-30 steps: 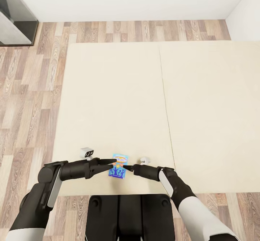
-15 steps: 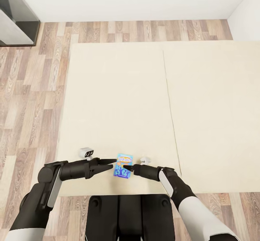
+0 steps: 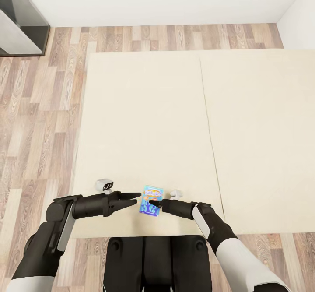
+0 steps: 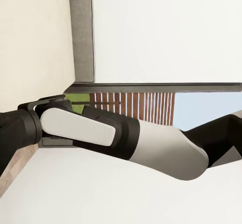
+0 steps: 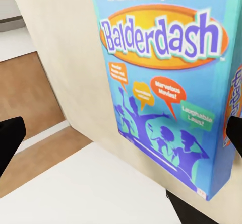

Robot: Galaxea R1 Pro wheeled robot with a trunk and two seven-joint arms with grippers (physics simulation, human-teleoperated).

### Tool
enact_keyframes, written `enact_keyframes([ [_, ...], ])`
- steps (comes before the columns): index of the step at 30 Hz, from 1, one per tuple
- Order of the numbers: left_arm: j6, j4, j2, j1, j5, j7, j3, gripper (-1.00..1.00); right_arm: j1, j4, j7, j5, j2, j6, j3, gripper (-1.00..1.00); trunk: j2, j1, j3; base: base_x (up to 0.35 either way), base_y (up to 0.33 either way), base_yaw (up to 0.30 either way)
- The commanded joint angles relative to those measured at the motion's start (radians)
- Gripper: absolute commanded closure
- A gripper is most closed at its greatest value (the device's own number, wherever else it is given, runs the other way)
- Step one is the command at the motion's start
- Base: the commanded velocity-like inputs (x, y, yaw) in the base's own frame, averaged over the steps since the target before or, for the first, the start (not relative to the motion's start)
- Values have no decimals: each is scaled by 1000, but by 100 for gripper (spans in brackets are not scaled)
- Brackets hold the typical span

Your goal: Put all the toys in the child's room - the three board games (two on the bed and one on the table), the two jigsaw puzzles on the table, and the tennis ball on the table - inside the toy box on the table in the child's room.

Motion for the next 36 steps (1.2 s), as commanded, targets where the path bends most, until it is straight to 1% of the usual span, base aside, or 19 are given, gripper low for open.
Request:
enact_keyframes([
  [1,11,0,0,0,0,-3,0,-100,0,-1,-2,-8,0,8,1,-100,-1,1,-1,0,5,0],
  [24,11,0,0,0,0,-3,0,-100,0,-2,0,-8,0,8,1,-100,-1,1,-1,0,57,0],
  [36,11,0,0,0,0,-3,0,-100,0,-2,2,-8,0,9,1,-100,-1,1,-1,0,8,0],
])
